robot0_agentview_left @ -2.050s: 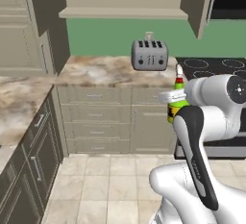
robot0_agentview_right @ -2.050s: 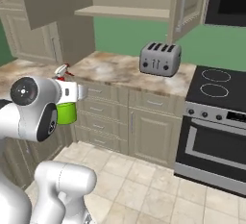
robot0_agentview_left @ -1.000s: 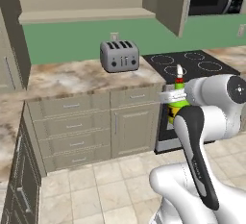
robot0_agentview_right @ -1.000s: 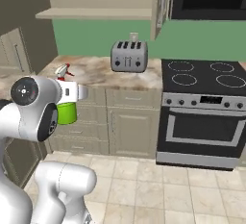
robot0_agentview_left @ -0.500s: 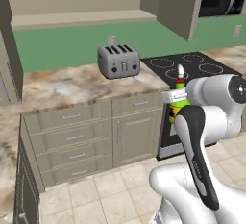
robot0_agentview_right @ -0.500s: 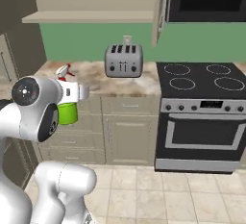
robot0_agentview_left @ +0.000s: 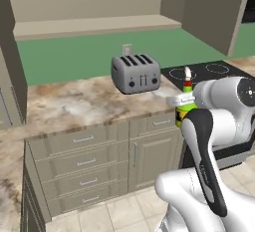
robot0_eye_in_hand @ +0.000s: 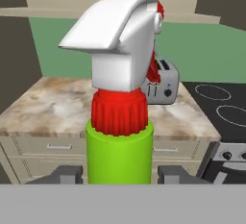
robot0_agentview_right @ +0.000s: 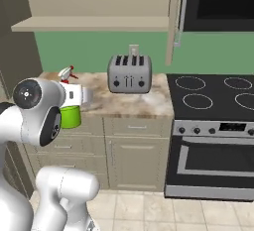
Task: Pick up the spray and sponge from the sink, and place them back in the cabinet, and close the cabinet doors.
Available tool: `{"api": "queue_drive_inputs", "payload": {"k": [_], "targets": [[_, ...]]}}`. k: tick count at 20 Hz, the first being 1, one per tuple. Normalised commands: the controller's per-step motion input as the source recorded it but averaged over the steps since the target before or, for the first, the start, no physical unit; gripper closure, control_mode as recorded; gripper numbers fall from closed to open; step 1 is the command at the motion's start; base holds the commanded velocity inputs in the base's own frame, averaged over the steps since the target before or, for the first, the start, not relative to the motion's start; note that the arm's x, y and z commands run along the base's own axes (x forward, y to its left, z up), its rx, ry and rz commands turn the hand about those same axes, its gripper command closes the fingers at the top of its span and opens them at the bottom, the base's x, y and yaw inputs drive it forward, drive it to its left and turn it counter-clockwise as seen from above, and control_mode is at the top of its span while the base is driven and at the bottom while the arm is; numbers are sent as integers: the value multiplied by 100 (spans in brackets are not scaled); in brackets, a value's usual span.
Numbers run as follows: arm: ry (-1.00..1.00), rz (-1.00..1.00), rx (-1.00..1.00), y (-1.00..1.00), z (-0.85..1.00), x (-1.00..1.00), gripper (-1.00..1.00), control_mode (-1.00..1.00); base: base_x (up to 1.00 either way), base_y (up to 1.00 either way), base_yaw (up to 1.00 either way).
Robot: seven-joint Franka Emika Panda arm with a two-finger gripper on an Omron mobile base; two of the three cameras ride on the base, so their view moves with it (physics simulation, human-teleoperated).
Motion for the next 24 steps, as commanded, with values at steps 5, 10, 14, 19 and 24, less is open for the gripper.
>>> {"api": "queue_drive_inputs", "payload": {"k": [5,10,14,19,24], "targets": [[0,0,0,0,0,0,100,100,45,1,13],[0,0,0,0,0,0,100,100,54,0,16],[0,0,0,0,0,0,100,100,56,-1,15],[0,0,0,0,0,0,100,100,47,-15,3],[0,0,0,0,0,0,100,100,40,-10,0]]}}
